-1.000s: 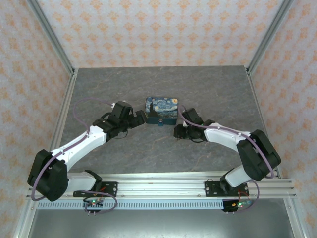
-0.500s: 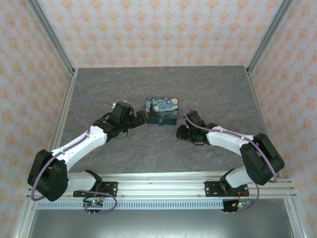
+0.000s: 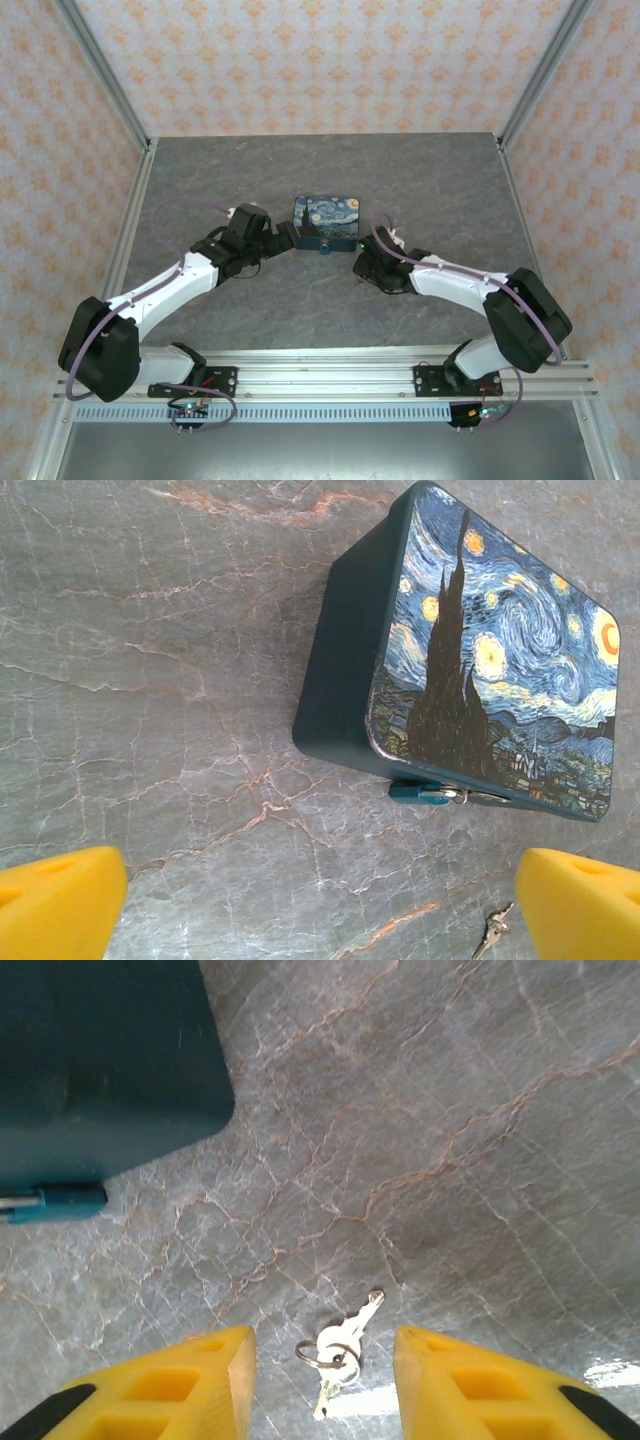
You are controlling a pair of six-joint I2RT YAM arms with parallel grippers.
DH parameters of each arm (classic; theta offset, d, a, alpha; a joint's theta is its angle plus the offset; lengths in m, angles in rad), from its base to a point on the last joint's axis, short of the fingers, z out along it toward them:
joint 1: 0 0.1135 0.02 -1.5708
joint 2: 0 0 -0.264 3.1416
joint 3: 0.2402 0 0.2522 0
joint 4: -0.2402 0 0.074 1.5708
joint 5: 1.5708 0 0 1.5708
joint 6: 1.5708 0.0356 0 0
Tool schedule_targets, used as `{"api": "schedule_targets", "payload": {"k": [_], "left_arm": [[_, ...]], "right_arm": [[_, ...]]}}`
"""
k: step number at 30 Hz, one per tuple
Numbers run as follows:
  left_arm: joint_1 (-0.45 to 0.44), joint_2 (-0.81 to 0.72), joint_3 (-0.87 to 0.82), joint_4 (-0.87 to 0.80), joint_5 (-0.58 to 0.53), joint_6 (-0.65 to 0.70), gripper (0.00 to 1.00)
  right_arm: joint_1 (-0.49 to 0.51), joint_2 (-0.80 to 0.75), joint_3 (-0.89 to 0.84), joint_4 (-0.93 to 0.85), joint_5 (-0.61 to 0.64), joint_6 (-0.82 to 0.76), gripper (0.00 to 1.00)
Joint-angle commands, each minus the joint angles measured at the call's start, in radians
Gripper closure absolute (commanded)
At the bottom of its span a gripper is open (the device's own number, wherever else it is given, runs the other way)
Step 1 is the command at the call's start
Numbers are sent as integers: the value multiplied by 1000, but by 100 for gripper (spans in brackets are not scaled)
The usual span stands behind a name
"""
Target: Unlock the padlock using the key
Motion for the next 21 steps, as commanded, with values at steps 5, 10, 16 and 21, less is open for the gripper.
{"api": "schedule_targets", "payload": {"k": [5,10,16,21], "left_arm": [[-8,2,0,47,17,-16,0],[-9,10,6,53,28,-14,0],[-9,13,14,55,39,-9,0],[-8,11,14,57,42,-6,0]], "right_arm": [[12,39,65,-113,88,105,58],[30,104,124,-144,86,109,58],[51,172,167,-167,83,118,58],[59,207,176,-176,84,128,58]]}}
